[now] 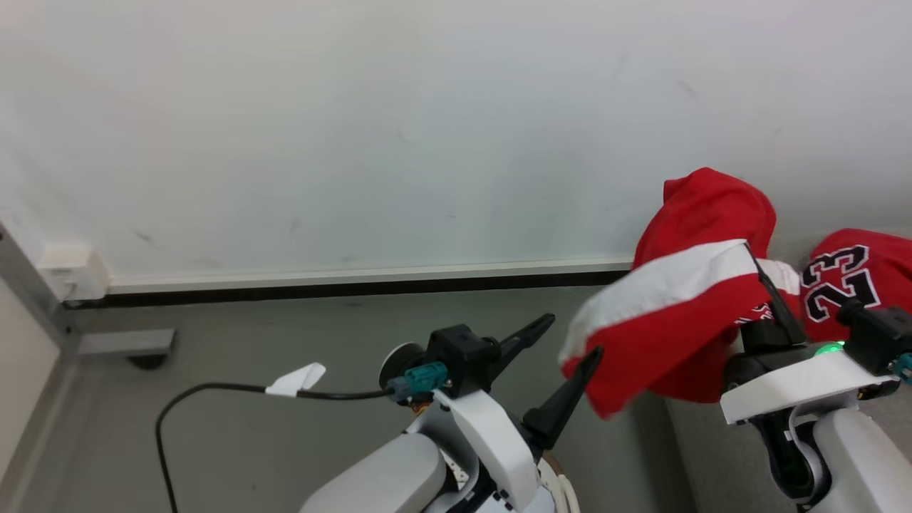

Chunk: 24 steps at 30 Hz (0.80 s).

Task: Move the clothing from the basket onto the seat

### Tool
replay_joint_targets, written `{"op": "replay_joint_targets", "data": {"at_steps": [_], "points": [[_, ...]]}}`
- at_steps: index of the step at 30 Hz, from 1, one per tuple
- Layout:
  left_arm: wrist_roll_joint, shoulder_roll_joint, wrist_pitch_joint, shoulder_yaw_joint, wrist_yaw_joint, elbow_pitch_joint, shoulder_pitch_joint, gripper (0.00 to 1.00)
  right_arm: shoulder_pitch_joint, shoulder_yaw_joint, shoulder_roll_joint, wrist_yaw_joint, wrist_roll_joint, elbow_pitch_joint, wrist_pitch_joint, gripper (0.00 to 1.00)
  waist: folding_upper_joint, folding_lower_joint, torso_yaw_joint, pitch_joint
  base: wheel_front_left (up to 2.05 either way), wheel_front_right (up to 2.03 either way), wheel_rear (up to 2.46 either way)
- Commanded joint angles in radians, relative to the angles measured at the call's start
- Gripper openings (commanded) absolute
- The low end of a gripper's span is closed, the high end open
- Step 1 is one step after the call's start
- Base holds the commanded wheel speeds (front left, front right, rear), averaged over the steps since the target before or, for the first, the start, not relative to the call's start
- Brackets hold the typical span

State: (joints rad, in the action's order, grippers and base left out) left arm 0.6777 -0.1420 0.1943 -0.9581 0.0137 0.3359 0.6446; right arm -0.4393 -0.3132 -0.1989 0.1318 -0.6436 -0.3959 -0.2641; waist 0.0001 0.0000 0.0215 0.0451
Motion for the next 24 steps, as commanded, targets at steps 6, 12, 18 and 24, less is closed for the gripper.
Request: {"op": "replay_joint_targets", "data": {"at_steps": [6,12,18,24], "points": [[-0.022,-0.019,0.019,-0.016,0.006,-0.008,-0.032,1.0,0.038,0.075,-0.043,-0.002,0.012,0.05,0.0,0.0,-0.0001,0.0,0.164,-0.013,0.0,0.0,0.0],[-0.04,-0.029,0.051,-0.004,-0.005,-0.014,-0.039,1.0,0.082,0.107,-0.057,-0.002,0.021,0.088,0.0,0.0,-0.0001,0.0,0.292,-0.026,0.0,0.0,0.0],[-0.062,-0.035,0.064,0.018,-0.006,-0.014,-0.052,1.0,0.131,0.128,-0.051,-0.002,0.026,0.118,0.005,0.0,-0.0001,0.0,0.388,-0.05,0.0,0.0,0.0],[-0.083,-0.031,0.07,0.037,0.0,-0.006,-0.058,1.0,0.141,0.131,-0.051,-0.002,0.031,0.144,0.014,0.0,-0.0001,0.0,0.428,-0.062,0.0,0.0,0.0]]}}
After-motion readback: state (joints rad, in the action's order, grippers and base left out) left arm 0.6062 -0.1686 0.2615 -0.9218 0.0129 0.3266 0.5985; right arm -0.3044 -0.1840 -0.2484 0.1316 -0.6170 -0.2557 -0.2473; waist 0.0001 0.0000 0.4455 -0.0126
